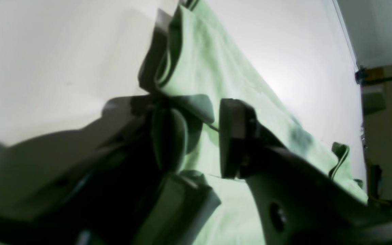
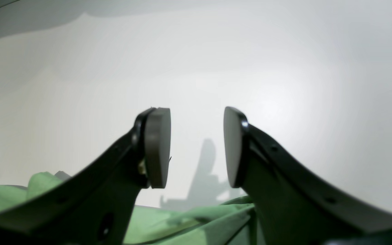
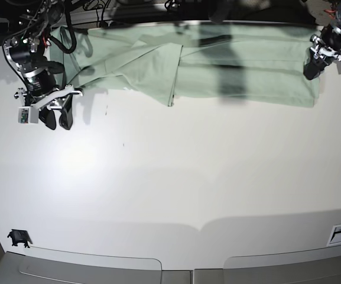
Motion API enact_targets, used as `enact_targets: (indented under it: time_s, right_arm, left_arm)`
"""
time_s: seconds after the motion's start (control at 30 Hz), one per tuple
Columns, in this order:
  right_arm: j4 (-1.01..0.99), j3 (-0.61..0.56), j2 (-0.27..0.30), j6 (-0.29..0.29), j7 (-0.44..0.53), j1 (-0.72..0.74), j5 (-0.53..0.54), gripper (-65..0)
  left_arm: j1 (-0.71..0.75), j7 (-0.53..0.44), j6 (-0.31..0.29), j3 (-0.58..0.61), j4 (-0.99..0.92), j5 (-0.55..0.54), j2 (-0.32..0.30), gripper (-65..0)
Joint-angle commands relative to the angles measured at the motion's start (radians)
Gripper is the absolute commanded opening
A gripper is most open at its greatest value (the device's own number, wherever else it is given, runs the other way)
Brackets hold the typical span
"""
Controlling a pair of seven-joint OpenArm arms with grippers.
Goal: Fold the T-shirt properly
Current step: 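Grasp the folded end with the left gripper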
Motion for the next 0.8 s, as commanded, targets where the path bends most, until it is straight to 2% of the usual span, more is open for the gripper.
enact_targets:
  time_s: [0.0,0.1,0.23,0.4,0.53,0.77]
  right_arm:
    - [0.015,0.003,0.011,0.001,0.026,0.006,0.014,-41.1]
    - [0.015,0.003,0.011,0.001,0.027,0.006,0.014,-41.1]
    - [0.015,0.003,0.011,0.001,0.026,0.006,0.014,-41.1]
    - [0.015,0.003,0.011,0.001,0.026,0.006,0.0,-41.1]
    - [0.013,0.003,0.012,0.0,0.026,0.006,-0.078,-41.1]
    - [-0.053,0.003,0.013,-0.019,0.027,0.006,-0.106,-41.1]
  left_arm:
    - [0.006,-0.002,0.002,-0.002,0.006,-0.005,-0.008,-46.4]
    - [0.006,-0.012,0.002,-0.002,0.006,-0.005,-0.008,-47.9]
    - [0.006,-0.072,0.002,-0.002,0.006,-0.003,-0.008,-65.0]
    - [0.006,-0.127,0.002,-0.003,0.006,0.02,-0.009,-65.0]
    - [0.006,-0.121,0.002,-0.004,0.016,0.002,-0.009,-65.0]
    - [0.019,0.071,0.002,-0.004,0.141,-0.176,0.0,-65.0]
